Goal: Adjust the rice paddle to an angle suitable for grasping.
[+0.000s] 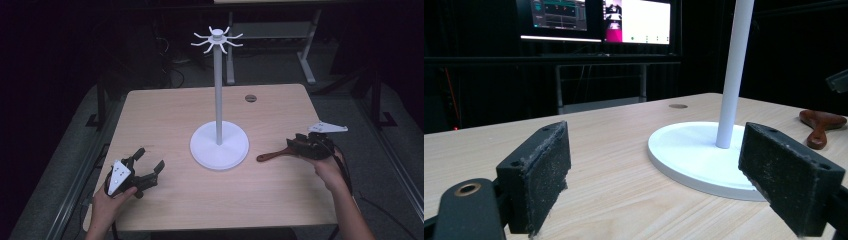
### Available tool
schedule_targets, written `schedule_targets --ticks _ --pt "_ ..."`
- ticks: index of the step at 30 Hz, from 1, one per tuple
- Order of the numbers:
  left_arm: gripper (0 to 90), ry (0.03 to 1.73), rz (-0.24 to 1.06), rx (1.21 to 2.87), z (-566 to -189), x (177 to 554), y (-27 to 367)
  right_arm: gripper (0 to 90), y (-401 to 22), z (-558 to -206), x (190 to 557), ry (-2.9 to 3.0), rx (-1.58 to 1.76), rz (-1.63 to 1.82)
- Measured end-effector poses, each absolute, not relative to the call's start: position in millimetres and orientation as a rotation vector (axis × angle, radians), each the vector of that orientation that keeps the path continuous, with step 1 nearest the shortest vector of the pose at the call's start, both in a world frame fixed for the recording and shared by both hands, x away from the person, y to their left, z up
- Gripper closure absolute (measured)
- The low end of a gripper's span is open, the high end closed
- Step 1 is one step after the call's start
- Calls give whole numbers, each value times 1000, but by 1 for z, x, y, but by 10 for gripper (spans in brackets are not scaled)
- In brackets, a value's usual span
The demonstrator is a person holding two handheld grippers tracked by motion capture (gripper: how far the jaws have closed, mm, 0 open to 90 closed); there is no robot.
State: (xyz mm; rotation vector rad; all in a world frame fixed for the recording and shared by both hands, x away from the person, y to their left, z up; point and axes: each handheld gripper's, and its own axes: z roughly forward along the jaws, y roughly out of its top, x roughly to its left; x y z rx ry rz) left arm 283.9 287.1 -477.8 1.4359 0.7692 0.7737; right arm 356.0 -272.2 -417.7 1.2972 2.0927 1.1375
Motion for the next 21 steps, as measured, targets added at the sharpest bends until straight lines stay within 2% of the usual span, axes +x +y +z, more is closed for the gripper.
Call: schedule_targets --ticks 6,7,9,13,17,21 --pt "129 768 772 1435 -478 284 287 698 -271 -414 373 2092 1299 1119" --pt "129 768 772 1436 -478 284 287 743 -272 -414 378 2093 1304 1106" --pt "129 768 773 1437 -478 284 287 762 -272 -414 380 2094 1306 1104" --pt "129 768 772 1437 -478 284 287 855 -275 -417 392 2099 1330 1089" --pt "129 768 772 1436 -478 284 287 898 -278 -427 401 2112 1365 1046" --pt "129 767 771 1436 -478 284 287 899 -282 -434 408 2110 1388 1011"
